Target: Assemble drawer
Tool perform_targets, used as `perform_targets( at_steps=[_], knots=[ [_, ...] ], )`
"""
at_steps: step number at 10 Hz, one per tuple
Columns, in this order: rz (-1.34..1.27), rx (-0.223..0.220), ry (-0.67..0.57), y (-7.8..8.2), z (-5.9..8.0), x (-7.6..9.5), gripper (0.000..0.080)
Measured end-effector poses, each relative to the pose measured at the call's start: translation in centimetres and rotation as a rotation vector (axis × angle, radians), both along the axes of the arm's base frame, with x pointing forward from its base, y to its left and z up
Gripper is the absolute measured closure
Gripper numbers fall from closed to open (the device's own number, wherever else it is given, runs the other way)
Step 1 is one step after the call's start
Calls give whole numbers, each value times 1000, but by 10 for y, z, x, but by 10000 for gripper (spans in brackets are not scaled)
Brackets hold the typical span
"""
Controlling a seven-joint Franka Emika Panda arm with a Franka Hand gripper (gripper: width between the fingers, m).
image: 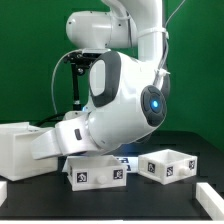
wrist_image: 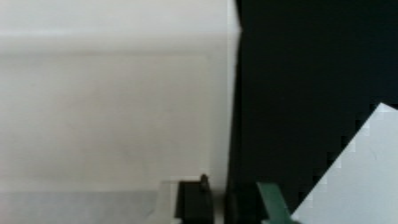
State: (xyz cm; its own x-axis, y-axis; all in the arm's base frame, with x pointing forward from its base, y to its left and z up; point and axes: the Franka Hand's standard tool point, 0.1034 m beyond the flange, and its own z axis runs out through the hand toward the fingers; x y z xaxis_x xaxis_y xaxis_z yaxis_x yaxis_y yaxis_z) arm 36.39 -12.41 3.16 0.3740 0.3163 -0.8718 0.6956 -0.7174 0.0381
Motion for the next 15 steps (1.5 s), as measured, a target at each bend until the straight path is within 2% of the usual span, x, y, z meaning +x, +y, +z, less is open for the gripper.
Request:
perform_targets(
  at_steps=[1, 3, 4, 5, 6, 7, 8, 9, 10, 11, 12, 13, 15],
  knots=[
    [1, 2, 11, 1, 9, 3, 770],
    [2, 28, -5, 7, 37, 18, 770],
    [9, 24, -9, 12, 51, 23, 770],
    [30, 46, -30, 18, 63, 33, 770],
    [41, 111, -107, 24, 74, 43, 770],
    [49, 160, -172, 25, 83, 45, 770],
    [50, 205, -218, 23, 82, 43, 771],
    [55, 282, -279, 18, 75, 40, 771],
    [57, 340, -326, 13, 74, 37, 771],
    [65, 386, -351, 4, 73, 36, 771],
    [74, 459, -399, -6, 72, 40, 771],
    [64, 484, -426, -16, 72, 40, 771],
    [70, 483, -414, -14, 67, 40, 772]
  ],
)
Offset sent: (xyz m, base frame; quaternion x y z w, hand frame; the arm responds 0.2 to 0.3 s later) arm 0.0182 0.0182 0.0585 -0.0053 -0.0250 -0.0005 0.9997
